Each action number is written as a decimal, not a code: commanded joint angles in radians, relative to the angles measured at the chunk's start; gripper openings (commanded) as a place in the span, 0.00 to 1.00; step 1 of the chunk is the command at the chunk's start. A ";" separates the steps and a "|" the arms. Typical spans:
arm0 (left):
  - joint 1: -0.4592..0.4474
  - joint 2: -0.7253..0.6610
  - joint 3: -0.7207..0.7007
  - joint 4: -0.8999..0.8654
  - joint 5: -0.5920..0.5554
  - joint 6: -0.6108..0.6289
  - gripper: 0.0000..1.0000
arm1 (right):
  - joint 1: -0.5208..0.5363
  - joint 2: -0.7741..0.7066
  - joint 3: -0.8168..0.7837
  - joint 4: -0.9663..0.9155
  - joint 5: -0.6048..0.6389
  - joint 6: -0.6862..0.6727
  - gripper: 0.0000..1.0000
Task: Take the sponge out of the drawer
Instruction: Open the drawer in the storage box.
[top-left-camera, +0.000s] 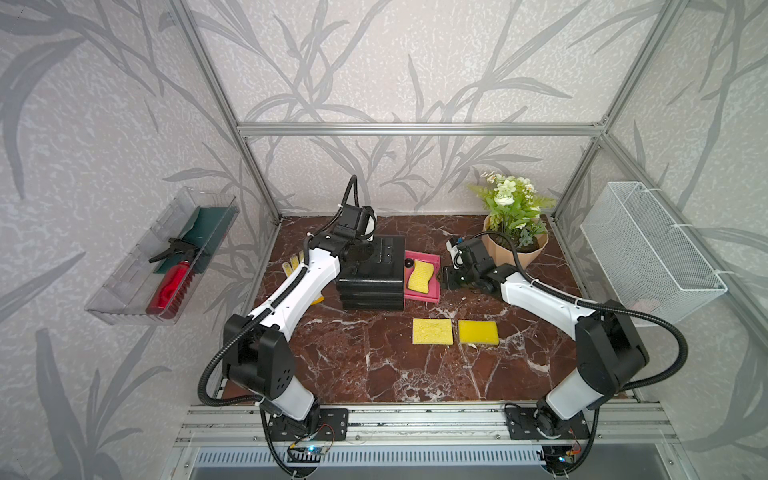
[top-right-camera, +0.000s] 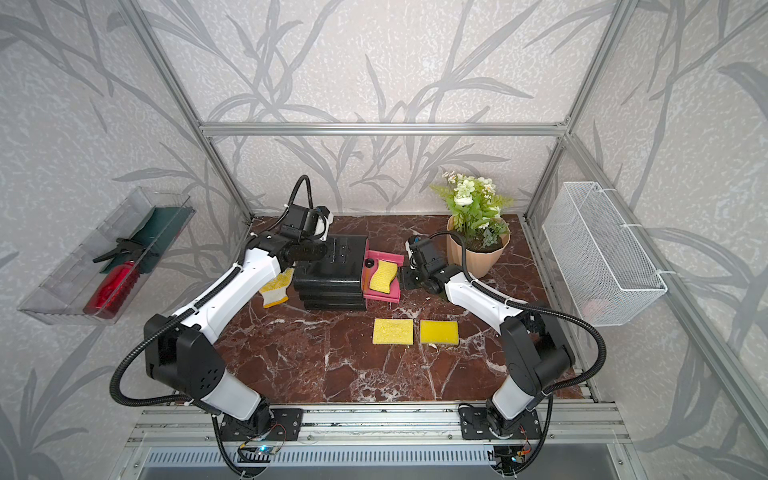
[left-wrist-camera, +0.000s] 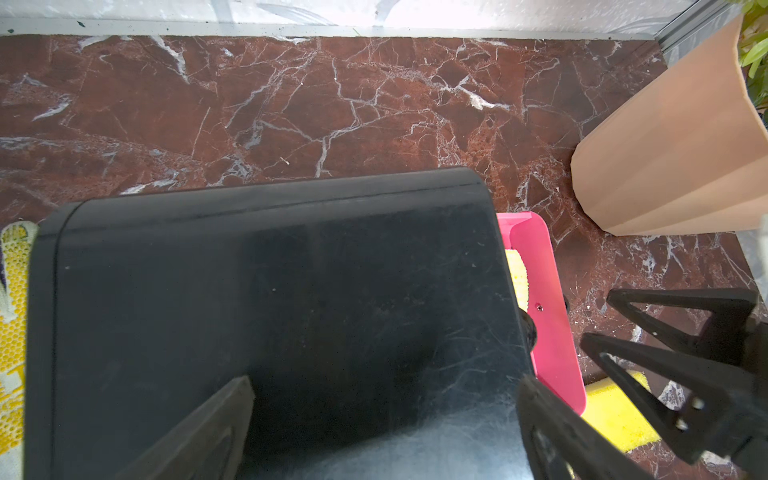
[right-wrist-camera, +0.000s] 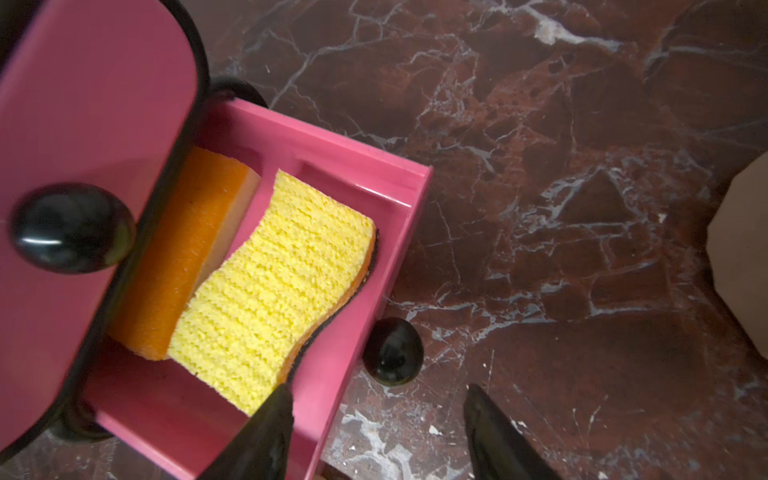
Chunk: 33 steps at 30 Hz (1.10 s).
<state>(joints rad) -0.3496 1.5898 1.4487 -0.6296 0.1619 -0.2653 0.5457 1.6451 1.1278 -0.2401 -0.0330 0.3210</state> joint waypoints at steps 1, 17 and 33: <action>0.003 0.002 -0.041 -0.081 0.016 -0.010 0.98 | 0.024 0.035 0.044 -0.105 0.078 -0.041 0.65; 0.004 -0.005 -0.053 -0.070 0.015 -0.003 0.98 | 0.053 0.115 0.158 -0.313 0.405 -0.063 0.61; 0.004 -0.014 -0.062 -0.050 0.036 -0.015 0.98 | 0.106 -0.001 0.089 -0.100 0.192 -0.008 0.61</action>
<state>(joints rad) -0.3477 1.5726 1.4220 -0.6037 0.1680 -0.2657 0.6292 1.6096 1.2209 -0.3603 0.1936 0.2859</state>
